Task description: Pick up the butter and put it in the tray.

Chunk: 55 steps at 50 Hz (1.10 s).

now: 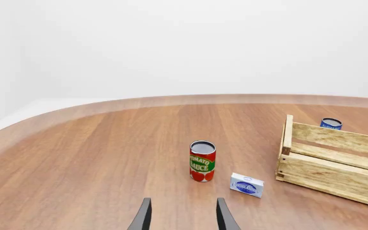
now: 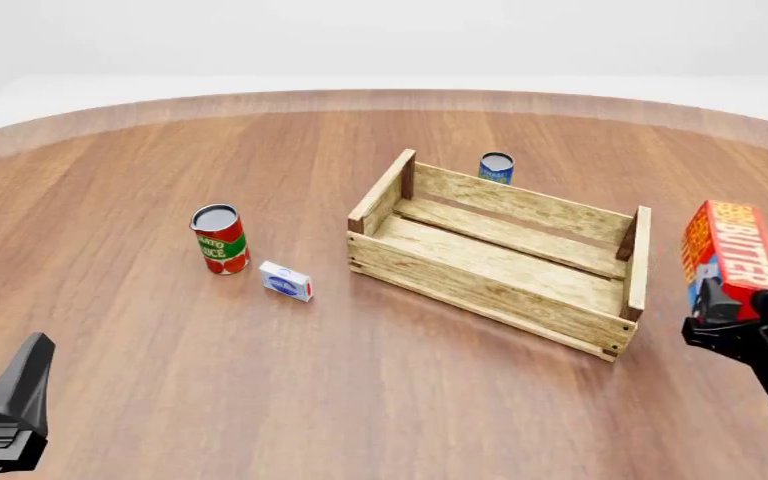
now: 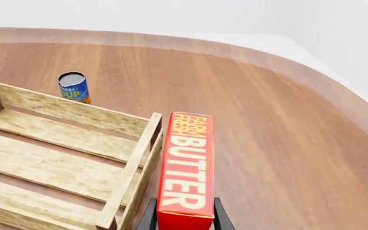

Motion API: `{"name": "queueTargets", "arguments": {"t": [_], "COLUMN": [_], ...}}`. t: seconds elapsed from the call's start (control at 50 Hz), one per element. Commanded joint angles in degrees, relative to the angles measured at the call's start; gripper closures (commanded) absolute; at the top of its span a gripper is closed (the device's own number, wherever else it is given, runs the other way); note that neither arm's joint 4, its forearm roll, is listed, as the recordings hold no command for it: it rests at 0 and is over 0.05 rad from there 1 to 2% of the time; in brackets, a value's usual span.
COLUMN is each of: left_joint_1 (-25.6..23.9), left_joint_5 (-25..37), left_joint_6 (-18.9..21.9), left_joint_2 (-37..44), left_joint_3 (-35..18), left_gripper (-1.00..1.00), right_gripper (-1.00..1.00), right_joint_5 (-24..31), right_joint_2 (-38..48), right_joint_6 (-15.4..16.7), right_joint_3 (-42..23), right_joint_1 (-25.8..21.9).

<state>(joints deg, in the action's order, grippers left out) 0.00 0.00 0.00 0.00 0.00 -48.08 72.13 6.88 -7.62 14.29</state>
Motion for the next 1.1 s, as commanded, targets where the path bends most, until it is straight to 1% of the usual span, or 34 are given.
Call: {"name": "queueTargets", "arguments": {"t": [0.02, 0.08, 0.26, 0.32, 0.36, 0.42, 0.54, 0.72, 1.02, 1.1], "left_joint_1": [0.0, 0.0, 0.0, 0.0, 0.0, 0.0, 0.0, 0.0, 0.0, 0.0], "left_joint_5": [0.0, 0.0, 0.0, 0.0, 0.0, 0.0, 0.0, 0.0, 0.0, 0.0], "left_joint_6": [0.0, 0.0, 0.0, 0.0, 0.0, 0.0, 0.0, 0.0, 0.0, 0.0], "left_joint_2": [0.0, 0.0, 0.0, 0.0, 0.0, 0.0, 0.0, 0.0, 0.0, 0.0], "left_joint_3": [0.0, 0.0, 0.0, 0.0, 0.0, 0.0, 0.0, 0.0, 0.0, 0.0], "left_gripper": [-1.0, -1.0, -1.0, -1.0, -1.0, -1.0, -1.0, -1.0, -1.0, -1.0], "right_gripper": [1.0, 1.0, 1.0, 1.0, 1.0, 1.0, 1.0, 1.0, 1.0, 1.0], "right_joint_5": [9.36, 11.62, 12.69, 15.51, 16.17, 17.45, 18.08, 21.24, 22.23, 22.64], "right_joint_2": [-9.83, -11.88, -13.08, -15.16, -15.6, -16.74, -17.28, -18.98, -18.59, -18.34], "right_joint_6": [-0.63, -0.68, -1.09, -1.06, -1.04, -0.72, -0.55, 0.29, 0.67, 0.82], "right_joint_3": [-2.62, -3.29, -3.57, -4.91, -5.22, -5.69, -6.06, -8.6, -10.33, -10.76], "right_joint_1": [0.26, 0.1, -1.33, -2.22, -2.28, -2.65, -3.13, -4.92, -7.21, -8.53]}}
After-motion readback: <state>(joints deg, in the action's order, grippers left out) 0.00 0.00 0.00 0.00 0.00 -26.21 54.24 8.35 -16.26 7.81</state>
